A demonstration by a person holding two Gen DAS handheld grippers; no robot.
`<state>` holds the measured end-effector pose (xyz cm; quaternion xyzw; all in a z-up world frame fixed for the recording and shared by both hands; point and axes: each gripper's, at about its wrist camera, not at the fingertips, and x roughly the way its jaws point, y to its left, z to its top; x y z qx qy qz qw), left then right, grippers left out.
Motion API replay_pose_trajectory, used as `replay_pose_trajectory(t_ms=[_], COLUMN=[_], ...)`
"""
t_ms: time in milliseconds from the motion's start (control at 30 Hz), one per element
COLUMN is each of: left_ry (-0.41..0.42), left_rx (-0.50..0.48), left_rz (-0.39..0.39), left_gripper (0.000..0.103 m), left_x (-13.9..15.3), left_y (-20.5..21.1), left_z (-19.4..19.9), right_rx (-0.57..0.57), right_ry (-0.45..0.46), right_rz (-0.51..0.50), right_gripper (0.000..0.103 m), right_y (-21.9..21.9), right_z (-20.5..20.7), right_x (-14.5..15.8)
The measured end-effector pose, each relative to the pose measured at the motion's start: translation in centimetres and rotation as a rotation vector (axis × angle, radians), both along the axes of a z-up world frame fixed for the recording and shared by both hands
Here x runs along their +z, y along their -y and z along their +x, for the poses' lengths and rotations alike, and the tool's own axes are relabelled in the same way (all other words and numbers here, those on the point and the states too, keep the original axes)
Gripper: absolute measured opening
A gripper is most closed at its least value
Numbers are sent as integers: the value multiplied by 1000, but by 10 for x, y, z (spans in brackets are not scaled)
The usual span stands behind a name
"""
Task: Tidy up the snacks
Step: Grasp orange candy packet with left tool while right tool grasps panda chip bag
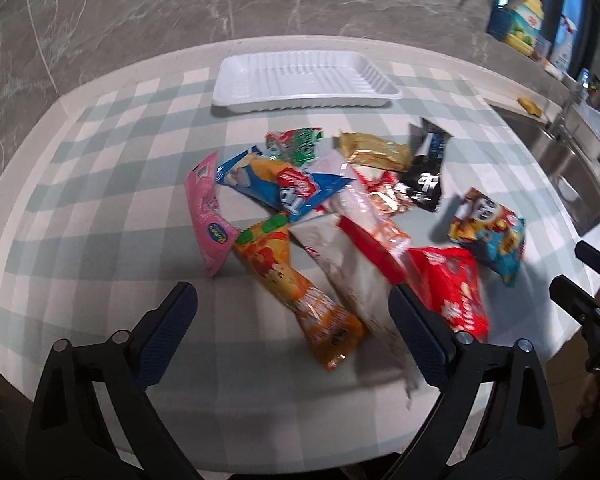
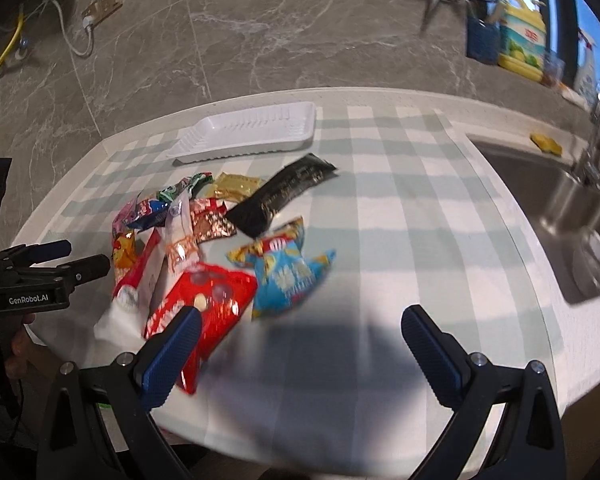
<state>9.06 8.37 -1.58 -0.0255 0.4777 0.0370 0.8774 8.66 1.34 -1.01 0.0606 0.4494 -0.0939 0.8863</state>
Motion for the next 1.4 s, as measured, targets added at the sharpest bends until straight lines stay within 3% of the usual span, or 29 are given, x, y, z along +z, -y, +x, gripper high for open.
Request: replay_pose_trajectory(t_ms=[167, 400, 500, 700, 833, 967, 1133, 1400], left_ry=[-54, -108, -135, -204, -192, -189, -184, -157], left_rx=[24, 14, 4, -18, -49, -62, -68, -76], left_rz=[-50, -45, -54, -65, 7, -23, -139, -154], left_gripper=[83, 79, 71, 42, 28, 17, 14, 14], left_x=[-14, -31, -39, -58, -62, -62, -58, -38], left_y=[-17, -20, -19, -16, -8, -9, -21, -33], left_z=[21, 37, 42, 53, 56, 57, 58, 51], right_rx=[47, 82, 98, 124, 125, 105, 53, 8], right_ry=[-22, -75, -105, -180, -175, -146, -118, -71], right_rz=[-48, -79, -84, -73, -21, 105, 226, 391], right_gripper=[101, 96, 90, 66, 59, 41, 39, 39], right_y=[-5, -4, -4, -2, 4, 16, 29, 44], right_z=[24, 50, 58, 72, 71, 69, 65, 58], right_x=[-5, -19, -27, -45, -50, -49, -49, -38])
